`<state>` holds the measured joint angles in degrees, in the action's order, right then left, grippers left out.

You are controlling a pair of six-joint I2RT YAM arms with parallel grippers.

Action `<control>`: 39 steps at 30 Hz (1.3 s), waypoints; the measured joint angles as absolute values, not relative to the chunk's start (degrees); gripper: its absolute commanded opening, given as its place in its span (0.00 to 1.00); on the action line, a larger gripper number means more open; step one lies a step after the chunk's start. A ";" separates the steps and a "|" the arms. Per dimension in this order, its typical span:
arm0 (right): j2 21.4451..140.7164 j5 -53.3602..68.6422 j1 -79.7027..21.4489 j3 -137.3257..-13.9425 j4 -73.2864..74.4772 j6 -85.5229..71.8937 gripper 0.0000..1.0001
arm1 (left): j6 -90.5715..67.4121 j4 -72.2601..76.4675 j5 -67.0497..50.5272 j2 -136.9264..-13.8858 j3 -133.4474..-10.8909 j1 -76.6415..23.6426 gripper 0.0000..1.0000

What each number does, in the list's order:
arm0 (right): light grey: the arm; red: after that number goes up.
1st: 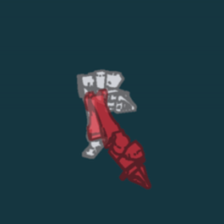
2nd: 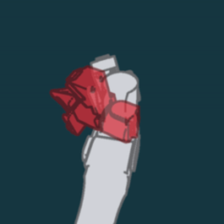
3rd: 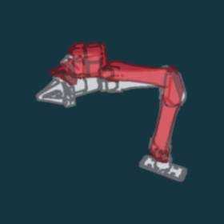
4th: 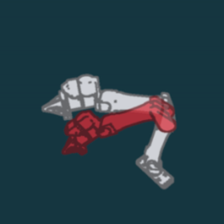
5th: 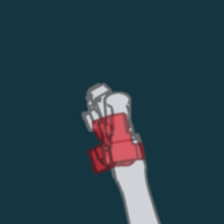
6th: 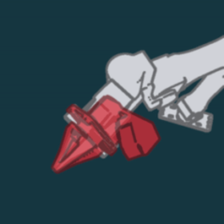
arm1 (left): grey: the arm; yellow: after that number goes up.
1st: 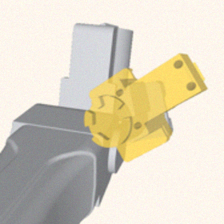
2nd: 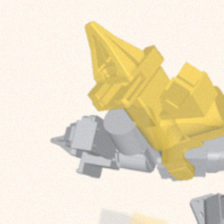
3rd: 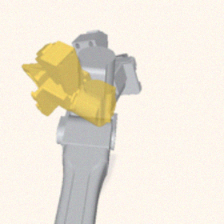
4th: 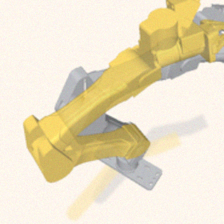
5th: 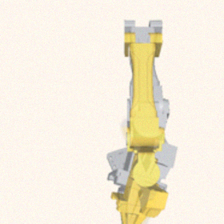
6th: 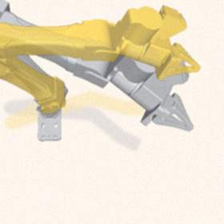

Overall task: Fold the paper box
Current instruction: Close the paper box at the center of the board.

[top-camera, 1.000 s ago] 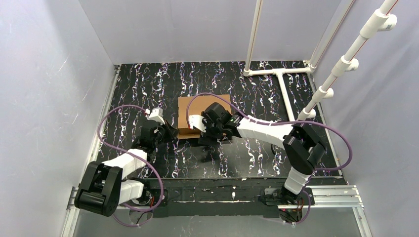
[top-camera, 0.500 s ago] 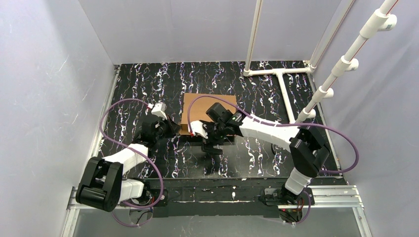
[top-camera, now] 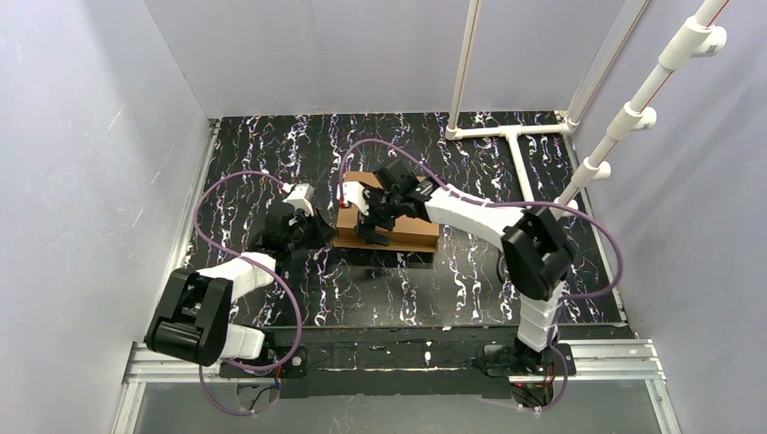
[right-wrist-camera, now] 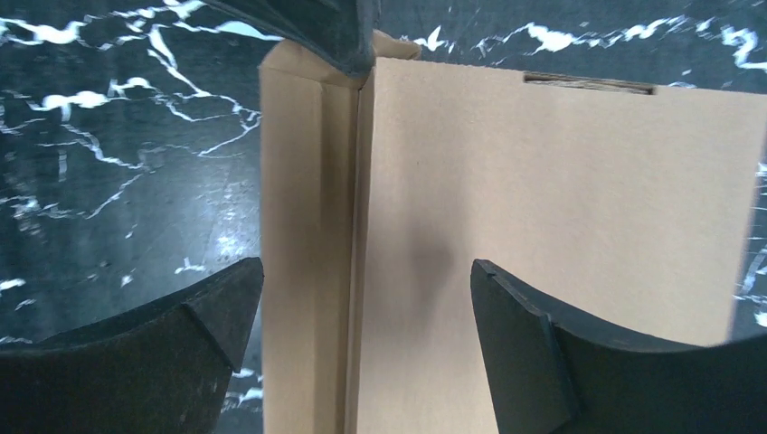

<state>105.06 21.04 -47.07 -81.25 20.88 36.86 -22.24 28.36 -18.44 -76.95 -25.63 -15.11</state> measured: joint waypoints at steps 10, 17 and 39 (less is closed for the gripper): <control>110.96 18.11 -47.92 -84.07 17.41 36.62 0.83 | -21.80 27.57 -20.27 -77.47 -25.93 -15.11 0.02; 111.13 17.26 -48.93 -85.78 16.93 36.84 0.81 | -22.11 25.93 -21.21 -75.90 -25.93 -15.14 0.01; 113.99 12.45 -50.76 -85.89 12.23 34.06 0.65 | -22.13 22.44 -21.43 -72.90 -25.87 -15.11 0.00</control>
